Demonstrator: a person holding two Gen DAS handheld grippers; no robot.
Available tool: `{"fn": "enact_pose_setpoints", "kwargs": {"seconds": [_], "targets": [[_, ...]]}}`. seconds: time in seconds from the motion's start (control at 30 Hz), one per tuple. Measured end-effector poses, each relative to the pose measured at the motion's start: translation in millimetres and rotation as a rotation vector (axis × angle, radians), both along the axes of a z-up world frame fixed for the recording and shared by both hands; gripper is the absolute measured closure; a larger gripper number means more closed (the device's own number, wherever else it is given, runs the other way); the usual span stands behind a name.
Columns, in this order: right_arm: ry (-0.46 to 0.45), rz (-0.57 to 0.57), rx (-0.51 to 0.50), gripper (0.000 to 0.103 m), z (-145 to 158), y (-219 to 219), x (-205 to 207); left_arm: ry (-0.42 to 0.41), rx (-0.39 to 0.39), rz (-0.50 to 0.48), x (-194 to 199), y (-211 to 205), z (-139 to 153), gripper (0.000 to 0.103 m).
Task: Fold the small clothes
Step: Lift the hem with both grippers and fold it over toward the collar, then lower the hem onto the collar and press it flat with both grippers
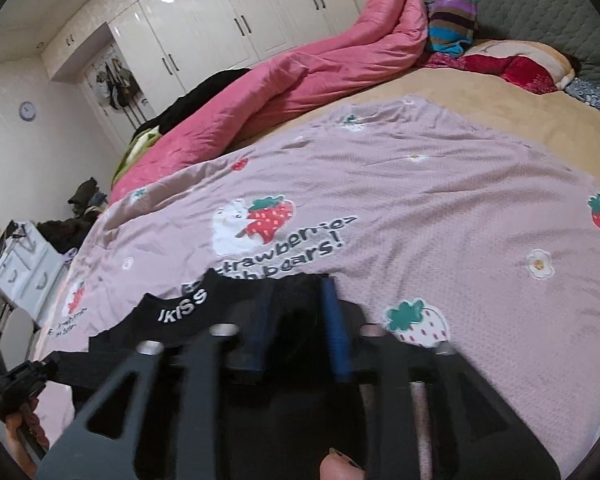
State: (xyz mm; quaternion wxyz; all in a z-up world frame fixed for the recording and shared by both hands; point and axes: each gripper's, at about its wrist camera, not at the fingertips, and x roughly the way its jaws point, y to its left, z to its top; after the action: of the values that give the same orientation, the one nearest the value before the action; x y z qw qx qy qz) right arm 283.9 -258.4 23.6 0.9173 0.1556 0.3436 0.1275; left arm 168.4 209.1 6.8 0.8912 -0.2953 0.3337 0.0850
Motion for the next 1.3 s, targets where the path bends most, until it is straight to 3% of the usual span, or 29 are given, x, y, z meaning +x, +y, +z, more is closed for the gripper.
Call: {"fn": "enact_pose_setpoints", "kwargs": {"seconds": [0.1,0.23,0.33,0.57,0.67,0.73,0.87,1.03,1.3], "targets": [[-0.030,-0.004,-0.022,0.066,5.9,-4.2,-6.7,-0.015,0.074,0.023,-8.7,-4.5,12.5,0.094],[-0.061,0.031,-0.053,0.067,13.5,-3.0,-17.3,-0.041,0.087,0.011,-18.4,-7.0,25.2,0.092],[-0.076,0.087,-0.105,0.086,16.7,6.5,-24.2,-0.028,0.096,-0.032,-22.4,-17.4,26.1,0.092],[0.010,0.238,-0.302,0.088,-15.2,49.6,-34.0,0.108,0.199,-0.235,-21.2,-79.2,-2.4,0.092],[0.069,0.256,-0.337,0.088,-35.8,62.4,-28.8,0.171,0.263,-0.258,-13.3,-92.8,-20.9,0.092],[0.097,0.255,-0.346,0.088,-47.7,67.2,-25.2,0.209,0.296,-0.250,-5.7,-94.4,-34.6,0.092],[0.120,0.234,-0.358,0.088,-62.2,73.8,-10.3,0.209,0.297,-0.226,5.6,-87.2,-41.9,0.092],[0.145,0.208,-0.297,0.088,-68.2,75.9,15.1,0.203,0.314,-0.199,29.3,-75.3,-47.5,0.092],[0.110,0.134,-0.213,0.088,-55.4,75.9,48.9,0.119,0.262,-0.067,43.6,-29.8,-25.7,0.088]]}}
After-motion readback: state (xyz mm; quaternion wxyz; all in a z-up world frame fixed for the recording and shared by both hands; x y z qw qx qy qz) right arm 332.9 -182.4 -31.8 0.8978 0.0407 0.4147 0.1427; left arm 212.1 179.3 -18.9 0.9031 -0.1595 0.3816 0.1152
